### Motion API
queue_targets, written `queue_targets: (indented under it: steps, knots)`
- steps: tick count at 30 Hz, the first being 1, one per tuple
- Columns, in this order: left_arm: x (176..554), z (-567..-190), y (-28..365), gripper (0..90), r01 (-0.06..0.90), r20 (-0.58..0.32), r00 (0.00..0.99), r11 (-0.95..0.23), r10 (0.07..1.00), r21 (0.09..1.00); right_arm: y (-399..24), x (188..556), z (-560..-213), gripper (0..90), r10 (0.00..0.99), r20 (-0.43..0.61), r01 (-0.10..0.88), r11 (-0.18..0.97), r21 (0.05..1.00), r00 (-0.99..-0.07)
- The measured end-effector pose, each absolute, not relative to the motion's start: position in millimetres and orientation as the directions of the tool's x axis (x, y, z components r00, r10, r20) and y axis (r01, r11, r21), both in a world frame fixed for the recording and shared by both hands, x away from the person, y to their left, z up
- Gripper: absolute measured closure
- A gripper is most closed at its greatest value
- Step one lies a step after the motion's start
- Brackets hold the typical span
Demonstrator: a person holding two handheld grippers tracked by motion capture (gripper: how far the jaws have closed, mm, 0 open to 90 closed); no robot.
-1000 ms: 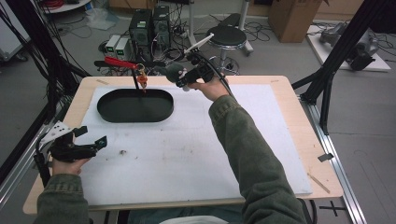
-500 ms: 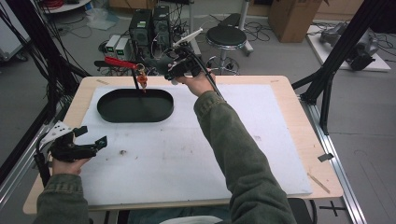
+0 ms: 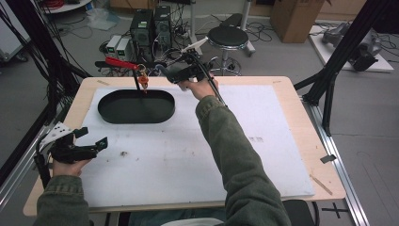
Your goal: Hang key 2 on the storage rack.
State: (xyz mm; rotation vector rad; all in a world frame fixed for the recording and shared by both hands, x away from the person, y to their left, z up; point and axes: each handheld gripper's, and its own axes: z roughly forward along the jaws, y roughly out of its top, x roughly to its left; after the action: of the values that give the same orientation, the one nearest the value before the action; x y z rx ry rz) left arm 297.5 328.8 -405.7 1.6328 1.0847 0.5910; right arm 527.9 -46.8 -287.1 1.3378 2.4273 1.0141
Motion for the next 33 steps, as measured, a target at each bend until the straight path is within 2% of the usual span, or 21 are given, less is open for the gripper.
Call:
queue_targets:
  steps: [5, 7, 14, 21, 25, 33]
  knots:
    - [297.7, -405.9, 328.2, 3.3, 0.362, -0.133, 0.471, -0.053, 0.872, 0.931, -57.9, 525.2, -294.8, 10.2, 0.812, 0.146, 0.672, 0.351, 0.652, -0.565]
    - [297.6, -405.9, 328.1, 3.2, 0.362, -0.133, 0.471, -0.053, 0.872, 0.931, -62.2, 524.2, -297.0, 0.3, 0.796, 0.152, 0.657, 0.356, 0.664, -0.586]
    - [298.2, -406.4, 327.1, 3.2, 0.365, -0.135, 0.472, -0.054, 0.871, 0.93, -81.6, 513.8, -293.3, 0.6, 0.723, 0.205, 0.595, 0.336, 0.73, -0.66]
    - [297.6, -406.2, 326.4, 3.3, 0.365, -0.13, 0.475, -0.06, 0.87, 0.929, -100.5, 502.5, -290.9, 0.6, 0.703, 0.142, 0.538, 0.38, 0.753, -0.697]
    - [298.0, -406.3, 326.9, 3.3, 0.368, -0.13, 0.475, -0.062, 0.87, 0.928, -110.1, 495.6, -282.6, 0.6, 0.684, 0.135, 0.498, 0.367, 0.786, -0.717]
    - [298.0, -406.3, 326.8, 3.3, 0.366, -0.131, 0.474, -0.06, 0.871, 0.929, -131.8, 480.8, -280.5, 0.6, 0.685, 0.095, 0.468, 0.383, 0.796, -0.723]
